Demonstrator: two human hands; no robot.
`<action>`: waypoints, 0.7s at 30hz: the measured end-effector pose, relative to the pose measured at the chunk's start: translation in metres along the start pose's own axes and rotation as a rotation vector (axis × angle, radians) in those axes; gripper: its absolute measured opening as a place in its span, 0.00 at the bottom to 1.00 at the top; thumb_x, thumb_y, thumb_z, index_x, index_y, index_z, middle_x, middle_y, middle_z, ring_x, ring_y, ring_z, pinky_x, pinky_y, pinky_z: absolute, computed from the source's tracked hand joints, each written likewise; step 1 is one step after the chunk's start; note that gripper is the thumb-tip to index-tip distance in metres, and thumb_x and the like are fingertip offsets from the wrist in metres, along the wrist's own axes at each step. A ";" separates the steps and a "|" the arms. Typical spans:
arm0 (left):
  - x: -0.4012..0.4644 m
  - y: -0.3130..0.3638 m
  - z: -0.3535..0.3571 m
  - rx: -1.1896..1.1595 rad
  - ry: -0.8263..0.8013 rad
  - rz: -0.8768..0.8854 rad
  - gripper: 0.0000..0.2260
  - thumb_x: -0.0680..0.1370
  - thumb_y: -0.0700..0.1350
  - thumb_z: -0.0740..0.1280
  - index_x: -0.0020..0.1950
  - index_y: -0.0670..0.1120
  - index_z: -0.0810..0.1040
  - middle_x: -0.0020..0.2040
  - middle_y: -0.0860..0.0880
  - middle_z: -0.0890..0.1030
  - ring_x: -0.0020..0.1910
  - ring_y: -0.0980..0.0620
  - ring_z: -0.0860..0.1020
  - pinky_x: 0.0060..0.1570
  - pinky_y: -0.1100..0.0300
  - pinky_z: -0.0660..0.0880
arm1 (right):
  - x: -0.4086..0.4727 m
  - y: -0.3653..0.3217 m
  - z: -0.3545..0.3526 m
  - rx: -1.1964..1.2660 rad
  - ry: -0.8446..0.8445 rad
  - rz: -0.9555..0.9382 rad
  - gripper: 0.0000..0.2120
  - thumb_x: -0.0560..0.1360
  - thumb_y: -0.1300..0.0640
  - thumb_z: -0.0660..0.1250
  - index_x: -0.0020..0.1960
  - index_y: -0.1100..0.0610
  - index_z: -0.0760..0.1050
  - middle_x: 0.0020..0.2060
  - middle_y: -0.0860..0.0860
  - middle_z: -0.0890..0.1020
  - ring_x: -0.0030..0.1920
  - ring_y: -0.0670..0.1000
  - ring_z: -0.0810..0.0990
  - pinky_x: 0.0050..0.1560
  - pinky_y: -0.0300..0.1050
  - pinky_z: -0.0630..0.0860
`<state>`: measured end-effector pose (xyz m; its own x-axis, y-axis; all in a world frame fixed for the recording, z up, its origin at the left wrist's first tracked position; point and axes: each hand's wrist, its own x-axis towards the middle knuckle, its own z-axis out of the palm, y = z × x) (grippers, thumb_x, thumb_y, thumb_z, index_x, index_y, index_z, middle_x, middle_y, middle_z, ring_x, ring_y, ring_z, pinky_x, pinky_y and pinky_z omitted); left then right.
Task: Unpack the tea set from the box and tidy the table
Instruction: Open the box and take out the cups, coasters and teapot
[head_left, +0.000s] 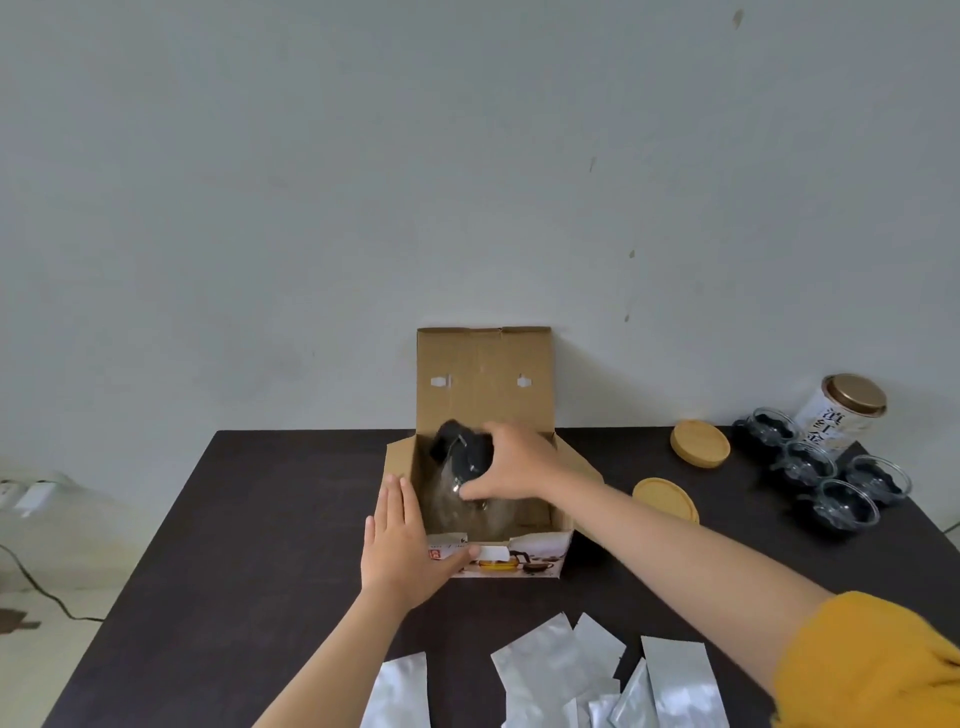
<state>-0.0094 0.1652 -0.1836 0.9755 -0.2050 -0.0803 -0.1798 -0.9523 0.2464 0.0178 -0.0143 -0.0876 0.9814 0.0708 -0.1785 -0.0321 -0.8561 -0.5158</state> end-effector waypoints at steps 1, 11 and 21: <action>0.000 -0.001 -0.001 0.027 -0.001 -0.001 0.58 0.61 0.80 0.48 0.77 0.43 0.39 0.78 0.45 0.41 0.77 0.46 0.40 0.73 0.48 0.49 | -0.006 0.000 -0.015 0.067 0.005 -0.010 0.31 0.59 0.43 0.77 0.58 0.53 0.74 0.49 0.48 0.80 0.47 0.49 0.79 0.43 0.43 0.80; 0.001 -0.039 -0.020 0.193 -0.026 -0.046 0.61 0.57 0.82 0.40 0.77 0.40 0.41 0.78 0.42 0.42 0.77 0.44 0.42 0.74 0.49 0.49 | -0.037 0.044 -0.116 0.202 0.274 0.115 0.26 0.61 0.52 0.78 0.56 0.55 0.72 0.48 0.46 0.77 0.49 0.49 0.77 0.43 0.40 0.72; 0.018 -0.100 -0.048 0.263 -0.119 -0.057 0.60 0.59 0.82 0.46 0.77 0.42 0.41 0.78 0.44 0.43 0.77 0.45 0.46 0.74 0.47 0.50 | 0.007 0.108 -0.072 0.038 0.182 0.290 0.31 0.52 0.43 0.74 0.49 0.57 0.72 0.44 0.52 0.77 0.40 0.50 0.78 0.32 0.44 0.76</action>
<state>0.0320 0.2677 -0.1639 0.9660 -0.1599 -0.2031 -0.1672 -0.9857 -0.0192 0.0349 -0.1430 -0.0837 0.9479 -0.2685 -0.1714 -0.3185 -0.8070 -0.4973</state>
